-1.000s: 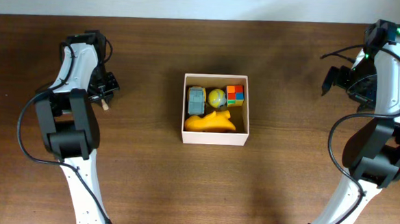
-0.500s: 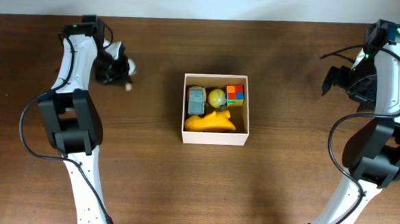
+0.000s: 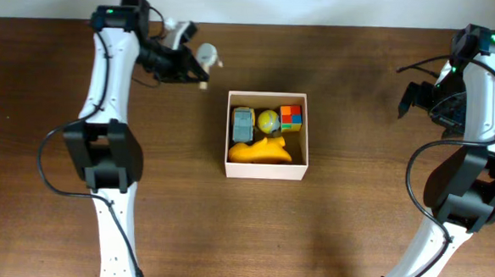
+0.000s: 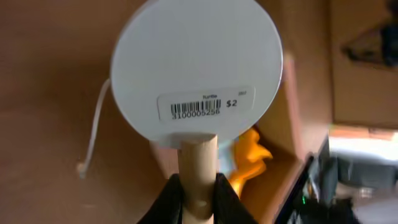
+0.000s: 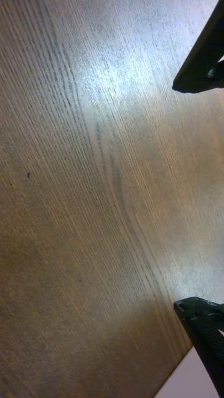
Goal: Pack container
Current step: 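Lift the tape measure with the left gripper and carry it over the box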
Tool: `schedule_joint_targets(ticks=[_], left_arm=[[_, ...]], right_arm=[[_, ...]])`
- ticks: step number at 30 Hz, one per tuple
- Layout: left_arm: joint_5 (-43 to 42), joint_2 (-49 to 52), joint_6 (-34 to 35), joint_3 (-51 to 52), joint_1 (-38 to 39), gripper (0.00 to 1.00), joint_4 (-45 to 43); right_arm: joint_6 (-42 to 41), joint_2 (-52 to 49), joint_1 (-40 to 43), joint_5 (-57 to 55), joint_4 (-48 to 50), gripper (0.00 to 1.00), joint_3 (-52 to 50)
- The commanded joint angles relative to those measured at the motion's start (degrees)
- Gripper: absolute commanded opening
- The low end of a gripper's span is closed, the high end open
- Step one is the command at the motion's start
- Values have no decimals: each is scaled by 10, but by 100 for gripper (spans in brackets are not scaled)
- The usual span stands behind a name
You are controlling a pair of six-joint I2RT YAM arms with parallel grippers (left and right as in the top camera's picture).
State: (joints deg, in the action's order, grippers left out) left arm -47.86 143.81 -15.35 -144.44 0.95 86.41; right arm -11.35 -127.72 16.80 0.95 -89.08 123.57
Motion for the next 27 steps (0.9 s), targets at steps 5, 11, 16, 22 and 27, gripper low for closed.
schedule_joint_targets(ticks=[5,11,16,22,27], left_arm=[[-26,2,-186,-51,83,2,100],[86,-2,-188,-54,162,2,103],[211,-2,-188,-53,236,2,103],[300,-2,-190,-53,296,3,103],[348,-2,-190,-53,329,3,94]], right_arm=[[3,6,-3,1,0,99,2],[3,6,-3,1,0,99,2],[3,6,-3,1,0,99,2],[3,6,-3,1,0,99,2],[3,6,-3,1,0,99,2]])
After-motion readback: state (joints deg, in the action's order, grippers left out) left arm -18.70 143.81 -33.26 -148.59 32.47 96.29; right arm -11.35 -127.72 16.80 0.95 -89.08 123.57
